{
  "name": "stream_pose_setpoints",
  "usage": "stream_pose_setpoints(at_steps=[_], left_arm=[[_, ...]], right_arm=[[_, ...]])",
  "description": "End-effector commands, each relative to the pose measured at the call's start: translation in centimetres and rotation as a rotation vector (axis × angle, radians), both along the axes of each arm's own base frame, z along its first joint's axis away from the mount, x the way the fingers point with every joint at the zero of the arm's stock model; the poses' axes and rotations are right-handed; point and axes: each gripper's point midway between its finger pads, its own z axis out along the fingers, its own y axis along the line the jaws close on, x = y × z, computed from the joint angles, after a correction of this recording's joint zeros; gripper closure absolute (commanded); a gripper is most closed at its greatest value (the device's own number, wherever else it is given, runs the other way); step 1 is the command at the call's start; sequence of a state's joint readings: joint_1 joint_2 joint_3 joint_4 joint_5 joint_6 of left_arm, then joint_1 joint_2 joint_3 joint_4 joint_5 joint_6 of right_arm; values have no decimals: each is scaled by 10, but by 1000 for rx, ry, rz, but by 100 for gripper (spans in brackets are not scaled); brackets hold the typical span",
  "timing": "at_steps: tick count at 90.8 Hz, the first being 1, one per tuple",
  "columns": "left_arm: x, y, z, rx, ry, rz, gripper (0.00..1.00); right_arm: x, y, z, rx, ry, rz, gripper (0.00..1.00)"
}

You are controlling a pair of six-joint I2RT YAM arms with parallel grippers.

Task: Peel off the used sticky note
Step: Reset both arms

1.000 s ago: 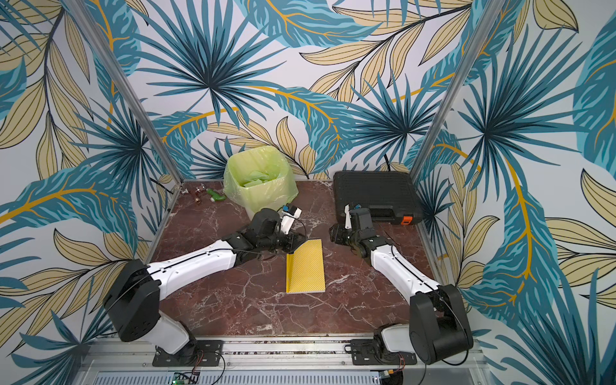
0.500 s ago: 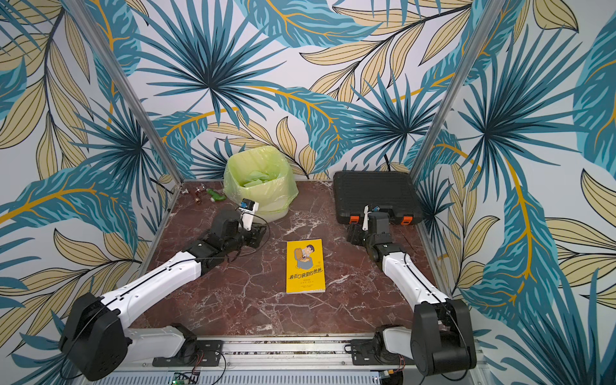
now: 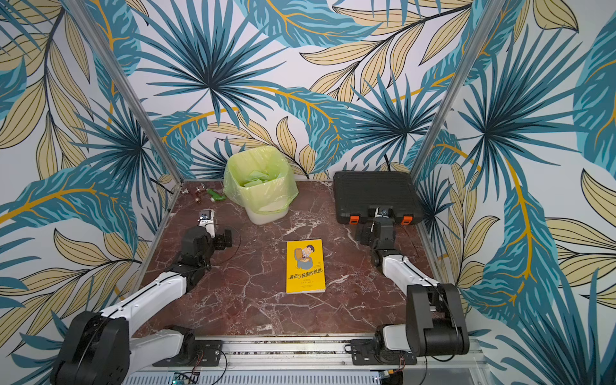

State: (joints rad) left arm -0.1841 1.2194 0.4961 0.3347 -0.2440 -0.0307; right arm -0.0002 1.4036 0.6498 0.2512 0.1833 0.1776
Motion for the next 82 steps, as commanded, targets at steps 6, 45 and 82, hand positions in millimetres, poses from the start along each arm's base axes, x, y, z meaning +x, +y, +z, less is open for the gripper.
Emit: stream_pose_setpoints(at_steps=[6, 45, 82], left_arm=[[14, 5, 12, 111, -105, -23, 0], [10, 10, -22, 127, -170, -10, 0], [16, 17, -33, 114, -146, 23, 0]], right_arm=[[8, -12, 5, -87, -90, -30, 1], [0, 2, 1, -92, -233, 64, 1], [-2, 10, -8, -95, -256, 108, 1]])
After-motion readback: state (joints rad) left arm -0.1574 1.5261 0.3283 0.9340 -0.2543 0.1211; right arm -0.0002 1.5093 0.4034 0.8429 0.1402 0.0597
